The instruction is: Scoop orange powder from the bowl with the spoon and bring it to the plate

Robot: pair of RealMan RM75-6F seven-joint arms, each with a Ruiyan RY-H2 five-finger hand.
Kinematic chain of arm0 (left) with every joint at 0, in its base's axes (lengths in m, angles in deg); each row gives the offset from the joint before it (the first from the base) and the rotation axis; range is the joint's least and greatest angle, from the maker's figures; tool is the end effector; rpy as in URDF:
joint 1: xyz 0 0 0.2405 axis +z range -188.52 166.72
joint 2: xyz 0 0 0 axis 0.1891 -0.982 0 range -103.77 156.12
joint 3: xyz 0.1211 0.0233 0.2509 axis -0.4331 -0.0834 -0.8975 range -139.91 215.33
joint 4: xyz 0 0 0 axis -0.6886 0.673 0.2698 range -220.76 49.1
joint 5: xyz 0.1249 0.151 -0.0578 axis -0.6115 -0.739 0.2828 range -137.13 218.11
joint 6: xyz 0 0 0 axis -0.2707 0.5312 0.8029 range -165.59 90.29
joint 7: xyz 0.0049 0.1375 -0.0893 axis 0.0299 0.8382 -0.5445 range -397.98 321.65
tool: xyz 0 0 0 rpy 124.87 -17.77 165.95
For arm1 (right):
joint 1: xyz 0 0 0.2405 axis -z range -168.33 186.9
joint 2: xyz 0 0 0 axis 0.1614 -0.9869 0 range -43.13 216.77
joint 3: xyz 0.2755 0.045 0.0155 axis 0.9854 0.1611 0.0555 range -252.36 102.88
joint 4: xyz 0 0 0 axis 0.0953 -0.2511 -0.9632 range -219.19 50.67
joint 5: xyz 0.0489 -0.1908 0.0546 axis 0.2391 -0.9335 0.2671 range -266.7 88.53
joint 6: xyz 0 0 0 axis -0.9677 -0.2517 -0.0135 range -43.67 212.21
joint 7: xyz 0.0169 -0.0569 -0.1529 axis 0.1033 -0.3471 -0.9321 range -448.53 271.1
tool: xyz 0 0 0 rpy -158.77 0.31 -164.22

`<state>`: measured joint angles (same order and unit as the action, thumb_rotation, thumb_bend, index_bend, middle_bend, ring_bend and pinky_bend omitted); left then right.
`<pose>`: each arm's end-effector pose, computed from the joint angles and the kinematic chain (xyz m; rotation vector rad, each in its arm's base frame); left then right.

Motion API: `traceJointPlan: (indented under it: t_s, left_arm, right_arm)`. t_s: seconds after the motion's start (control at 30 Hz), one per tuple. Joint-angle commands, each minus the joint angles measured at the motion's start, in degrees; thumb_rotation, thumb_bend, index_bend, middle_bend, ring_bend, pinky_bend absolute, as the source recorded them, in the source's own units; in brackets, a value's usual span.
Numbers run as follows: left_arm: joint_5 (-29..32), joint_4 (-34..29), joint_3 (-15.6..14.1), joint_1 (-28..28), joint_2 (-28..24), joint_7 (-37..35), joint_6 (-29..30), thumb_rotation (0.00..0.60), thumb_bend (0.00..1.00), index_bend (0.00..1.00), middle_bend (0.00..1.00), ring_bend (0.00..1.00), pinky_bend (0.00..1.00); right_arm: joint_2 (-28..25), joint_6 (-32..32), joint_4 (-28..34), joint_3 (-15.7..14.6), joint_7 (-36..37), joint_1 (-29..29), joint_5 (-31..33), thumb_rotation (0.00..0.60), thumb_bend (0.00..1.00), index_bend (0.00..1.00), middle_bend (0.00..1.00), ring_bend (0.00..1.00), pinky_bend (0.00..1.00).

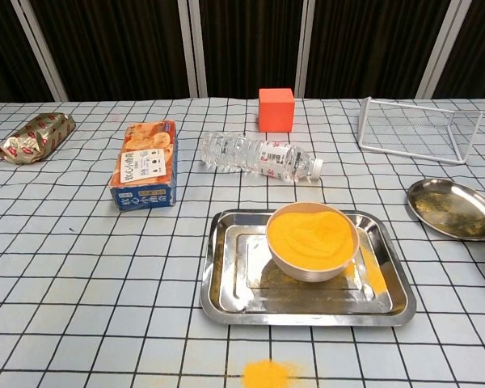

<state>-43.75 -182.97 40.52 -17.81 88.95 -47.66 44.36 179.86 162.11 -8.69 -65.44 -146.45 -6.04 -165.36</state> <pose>-0.3150 0.2120 0.1680 -1.3315 -1.1109 -1.0549 -0.3021 -0.2794 0.0269 1.5493 -0.3346 0.3122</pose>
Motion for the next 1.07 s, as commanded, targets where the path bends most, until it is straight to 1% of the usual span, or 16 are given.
traceJointPlan:
  t_s: [0.03,0.17,0.33,0.37,0.47,0.53,0.63,0.7,0.77,0.8,0.93,1.07]
  left_arm:
    - [0.0,0.0,0.0,0.0,0.0,0.0,0.0,0.600,0.01,0.00,0.00,0.00,0.00]
    - [0.0,-0.1,0.0,0.1,0.0,0.0,0.1,0.600,0.01,0.00,0.00,0.00,0.00]
    - [0.0,-0.1,0.0,0.1,-0.1,0.0,0.0,0.600,0.01,0.00,0.00,0.00,0.00]
    - [0.0,-0.1,0.0,0.1,-0.1,-0.1,0.0,0.600,0.01,0.00,0.00,0.00,0.00]
    - [-0.1,0.0,0.0,0.2,-0.2,-0.3,0.2,0.600,0.01,0.00,0.00,0.00,0.00]
    - [-0.2,0.1,0.0,0.2,-0.2,-0.6,0.2,0.600,0.01,0.00,0.00,0.00,0.00]
    - [-0.6,0.3,-0.1,0.2,-0.2,-0.6,0.3,0.600,0.01,0.00,0.00,0.00,0.00]
    - [-1.2,0.7,-0.3,0.1,-0.2,-0.4,0.6,0.600,0.01,0.00,0.00,0.00,0.00]
    - [-1.9,1.3,-0.4,0.2,0.0,0.2,1.1,0.600,0.01,0.00,0.00,0.00,0.00]
    - [-2.3,1.6,-0.4,0.2,0.1,0.6,1.3,0.600,0.01,0.00,0.00,0.00,0.00]
    - [-3.6,3.1,-0.7,0.2,0.6,3.0,2.1,0.600,0.00,0.00,0.00,0.00,0.00]
    - [-4.7,4.3,-0.9,0.3,1.1,5.1,3.1,0.600,0.00,0.00,0.00,0.00,0.00]
  right_arm:
    - [-0.6,0.8,1.5,-0.6,-0.5,0.3,0.1,0.600,0.43,0.24,0.30,0.23,0.37]
    - [-1.4,1.8,3.3,-0.9,-0.7,0.7,0.0,0.600,0.42,0.20,0.27,0.22,0.37]
    - [-3.4,2.8,5.6,-1.8,-0.3,1.2,-0.8,0.600,0.42,0.20,0.26,0.21,0.35]
    - [-4.1,3.2,6.4,-2.1,0.3,1.4,-1.2,0.600,0.42,0.20,0.26,0.21,0.34]
    - [-6.9,4.7,9.2,-3.1,3.3,2.6,-2.9,0.600,0.42,0.19,0.25,0.18,0.25]
    - [-10.1,6.7,11.1,-4.6,6.6,3.8,-5.6,0.600,0.42,0.18,0.23,0.15,0.21]
    - [-14.0,9.6,12.7,-6.5,11.1,5.7,-8.9,0.600,0.42,0.08,0.17,0.08,0.13]
    - [-17.2,11.6,14.3,-7.9,15.4,7.7,-10.2,0.600,0.41,0.01,0.10,0.02,0.04]
    - [-20.0,13.1,15.7,-9.1,19.7,9.7,-10.5,0.600,0.39,0.00,0.03,0.00,0.00]
    - [-21.4,13.6,16.6,-9.6,21.8,10.7,-10.1,0.600,0.37,0.00,0.01,0.00,0.00]
    - [-26.4,15.6,19.0,-10.8,30.7,13.5,-10.5,0.600,0.31,0.00,0.00,0.00,0.00]
    - [-28.8,15.8,20.1,-11.8,38.5,14.5,-11.7,0.600,0.30,0.00,0.00,0.00,0.00]
